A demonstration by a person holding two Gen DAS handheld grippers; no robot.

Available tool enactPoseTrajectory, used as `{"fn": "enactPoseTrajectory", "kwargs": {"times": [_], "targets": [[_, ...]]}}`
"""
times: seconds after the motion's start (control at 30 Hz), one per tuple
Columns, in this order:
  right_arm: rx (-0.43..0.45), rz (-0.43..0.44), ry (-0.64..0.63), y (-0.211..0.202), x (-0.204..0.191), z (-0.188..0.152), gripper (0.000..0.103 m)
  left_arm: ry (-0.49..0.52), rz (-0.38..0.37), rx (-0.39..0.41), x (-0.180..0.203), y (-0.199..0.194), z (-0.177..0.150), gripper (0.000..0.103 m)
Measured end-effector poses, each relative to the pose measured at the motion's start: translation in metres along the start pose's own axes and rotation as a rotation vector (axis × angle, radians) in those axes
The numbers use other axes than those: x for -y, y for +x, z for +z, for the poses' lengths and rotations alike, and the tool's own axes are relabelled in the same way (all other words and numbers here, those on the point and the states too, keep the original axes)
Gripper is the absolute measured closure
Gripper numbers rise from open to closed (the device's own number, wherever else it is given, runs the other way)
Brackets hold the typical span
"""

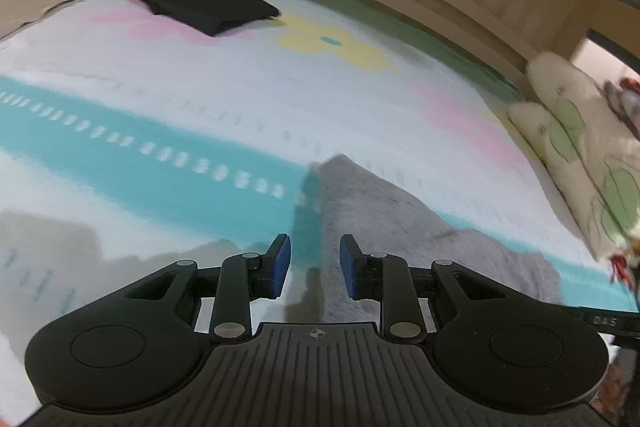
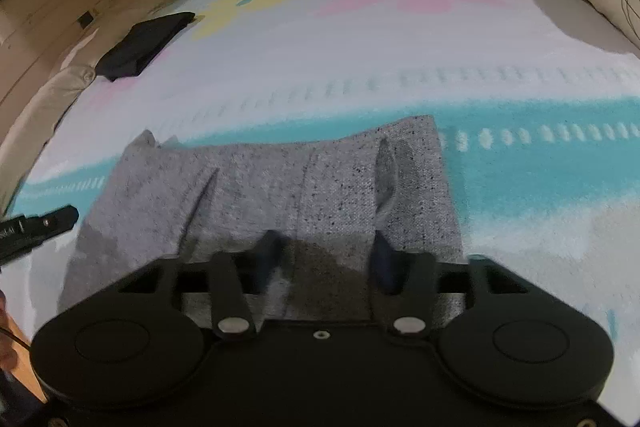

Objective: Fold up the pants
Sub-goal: 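Press and smooth the folded pants with both open grippers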

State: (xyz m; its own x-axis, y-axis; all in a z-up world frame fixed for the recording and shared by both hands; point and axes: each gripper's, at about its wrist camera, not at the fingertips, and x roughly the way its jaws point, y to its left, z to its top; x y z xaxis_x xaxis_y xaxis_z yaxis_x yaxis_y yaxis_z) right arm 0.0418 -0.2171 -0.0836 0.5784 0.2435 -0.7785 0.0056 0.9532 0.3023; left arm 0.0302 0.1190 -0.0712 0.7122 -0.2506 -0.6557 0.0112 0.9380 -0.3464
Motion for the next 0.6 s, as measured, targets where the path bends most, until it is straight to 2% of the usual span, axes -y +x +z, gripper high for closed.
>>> {"fn": "enactPoseTrajectory", "kwargs": {"times": [0.03, 0.07, 0.17, 0.27, 0.3, 0.37, 0.43, 0.47, 0.57, 0.6], "targets": [[0.001, -0.012, -0.005, -0.004, -0.004, 0.002, 0.068, -0.005, 0.008, 0.003, -0.002, -0.001, 0.001, 0.077], [0.013, -0.022, -0.025, -0.009, -0.011, 0.005, 0.072, -0.008, 0.017, 0.008, -0.003, -0.002, 0.001, 0.077], [0.106, -0.031, -0.116, -0.033, -0.031, 0.01, 0.076, -0.01, 0.024, 0.014, -0.002, -0.005, 0.003, 0.077], [0.174, -0.069, -0.127, -0.048, -0.03, 0.016, 0.078, 0.024, 0.007, 0.005, 0.007, -0.008, -0.001, 0.077], [0.172, -0.103, -0.111, -0.047, -0.024, 0.018, 0.078, 0.043, -0.002, -0.003, 0.01, -0.007, -0.002, 0.077], [0.112, -0.162, -0.081, -0.033, -0.011, 0.019, 0.078, 0.087, -0.022, -0.028, 0.019, -0.005, -0.009, 0.076], [0.015, -0.2, -0.038, -0.007, 0.003, 0.014, 0.073, 0.134, -0.038, -0.068, 0.027, 0.001, -0.017, 0.076], [0.009, -0.218, -0.043, 0.0, 0.005, 0.01, 0.064, 0.165, -0.034, -0.088, 0.031, 0.004, -0.022, 0.076], [0.087, -0.295, -0.116, -0.008, -0.003, 0.004, 0.046, 0.264, 0.005, -0.136, 0.04, 0.011, -0.035, 0.076], [0.117, -0.312, -0.135, -0.015, -0.007, 0.003, 0.046, 0.281, 0.01, -0.136, 0.042, 0.012, -0.038, 0.076]]}}
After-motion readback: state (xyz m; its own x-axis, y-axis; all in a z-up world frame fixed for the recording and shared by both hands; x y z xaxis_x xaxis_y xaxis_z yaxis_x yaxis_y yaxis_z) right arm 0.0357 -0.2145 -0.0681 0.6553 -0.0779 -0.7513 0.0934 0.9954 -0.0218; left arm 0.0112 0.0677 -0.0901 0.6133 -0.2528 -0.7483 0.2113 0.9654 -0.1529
